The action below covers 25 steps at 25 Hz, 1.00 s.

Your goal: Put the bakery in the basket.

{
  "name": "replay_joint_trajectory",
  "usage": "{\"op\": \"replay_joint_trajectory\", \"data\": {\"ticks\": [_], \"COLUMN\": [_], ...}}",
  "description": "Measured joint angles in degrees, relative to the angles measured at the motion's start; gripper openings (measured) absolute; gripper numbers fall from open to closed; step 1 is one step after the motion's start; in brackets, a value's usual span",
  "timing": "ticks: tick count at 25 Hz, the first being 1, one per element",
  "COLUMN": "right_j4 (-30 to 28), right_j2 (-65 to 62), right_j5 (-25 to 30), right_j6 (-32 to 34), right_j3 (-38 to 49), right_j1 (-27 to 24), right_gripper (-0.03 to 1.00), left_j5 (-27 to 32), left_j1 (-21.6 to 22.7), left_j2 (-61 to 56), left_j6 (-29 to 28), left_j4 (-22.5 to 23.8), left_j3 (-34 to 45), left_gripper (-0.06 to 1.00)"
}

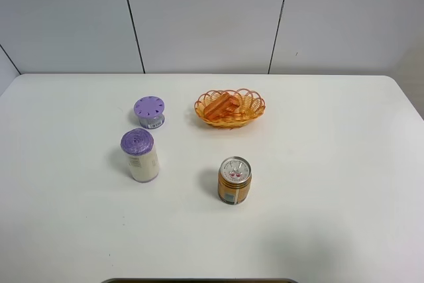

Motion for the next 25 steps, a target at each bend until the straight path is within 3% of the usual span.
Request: {"op": "replay_joint_trajectory", "data": {"ticks": [25], "right_j4": [0.0], "right_j2": [0.0], "right_j5": [0.0], "right_j6": [-0.02], "right_j3": [0.0], "right_j1": [-1.36], "right_gripper": [0.83], "left_j5": [0.0], "left_j1": [0.0], "left_j2": [0.0], "left_j6": [0.0], "left_j4": [0.0], "left_j3": [0.0], "left_gripper": [0.99]}}
